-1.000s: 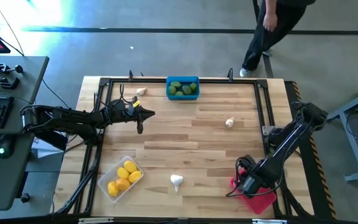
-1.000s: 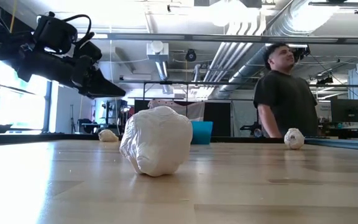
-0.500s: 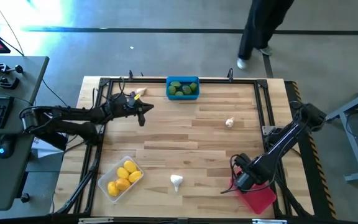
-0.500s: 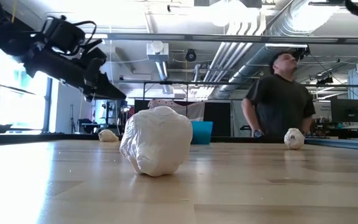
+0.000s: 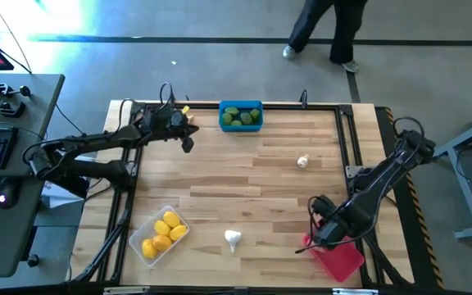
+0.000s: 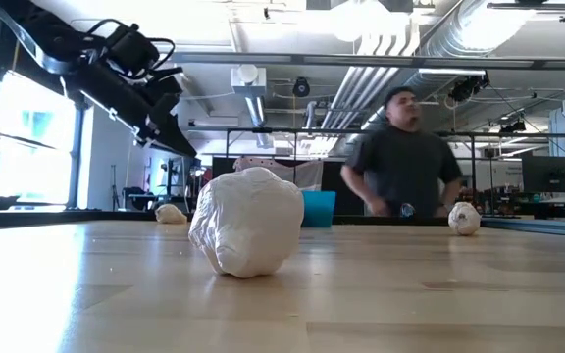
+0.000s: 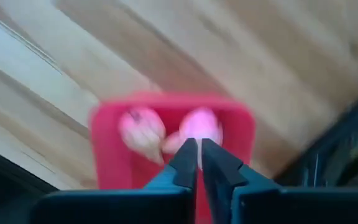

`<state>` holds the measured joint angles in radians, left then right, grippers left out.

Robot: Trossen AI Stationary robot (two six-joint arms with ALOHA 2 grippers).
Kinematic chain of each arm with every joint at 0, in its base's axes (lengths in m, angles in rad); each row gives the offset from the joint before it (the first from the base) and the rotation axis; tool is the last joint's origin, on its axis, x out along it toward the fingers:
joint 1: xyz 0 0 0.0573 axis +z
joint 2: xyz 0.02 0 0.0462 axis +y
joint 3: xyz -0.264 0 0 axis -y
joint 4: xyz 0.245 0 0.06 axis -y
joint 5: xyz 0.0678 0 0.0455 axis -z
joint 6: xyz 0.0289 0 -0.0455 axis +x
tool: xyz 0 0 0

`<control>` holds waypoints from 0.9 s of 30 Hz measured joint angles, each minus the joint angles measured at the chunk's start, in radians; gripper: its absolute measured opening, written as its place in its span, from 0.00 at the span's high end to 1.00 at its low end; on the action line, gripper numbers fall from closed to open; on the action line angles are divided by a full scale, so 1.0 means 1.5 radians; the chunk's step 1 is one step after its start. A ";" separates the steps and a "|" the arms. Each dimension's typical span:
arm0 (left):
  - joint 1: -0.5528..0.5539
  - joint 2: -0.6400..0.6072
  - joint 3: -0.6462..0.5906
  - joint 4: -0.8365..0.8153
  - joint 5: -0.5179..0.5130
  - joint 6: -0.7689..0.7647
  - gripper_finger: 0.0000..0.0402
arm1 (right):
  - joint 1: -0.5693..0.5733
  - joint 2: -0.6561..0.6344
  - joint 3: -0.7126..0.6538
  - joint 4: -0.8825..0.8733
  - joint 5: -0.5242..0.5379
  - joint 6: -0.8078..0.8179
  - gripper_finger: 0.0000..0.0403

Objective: Sort produce into baskets
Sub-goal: Put the garlic into the red bin

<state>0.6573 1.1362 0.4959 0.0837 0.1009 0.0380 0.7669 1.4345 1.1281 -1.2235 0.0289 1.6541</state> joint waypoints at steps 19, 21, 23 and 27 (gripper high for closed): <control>0.051 0.065 0.023 -0.078 -0.132 -0.007 0.69 | -0.278 -0.027 0.001 0.131 0.190 -0.529 1.00; 0.051 0.093 0.026 -0.079 -0.171 -0.006 0.63 | -0.307 -0.027 0.001 0.153 0.186 -0.576 1.00; 0.051 0.119 0.037 -0.087 -0.222 -0.006 0.57 | -0.331 -0.027 0.001 0.170 0.179 -0.617 1.00; 0.051 0.172 0.068 -0.092 -0.267 -0.005 0.47 | -0.366 -0.027 0.001 0.194 0.165 -0.674 1.00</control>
<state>0.7338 1.3941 0.5984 -0.0546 -0.2990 0.0300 0.2178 1.3933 1.1294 -0.9325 0.2760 0.6434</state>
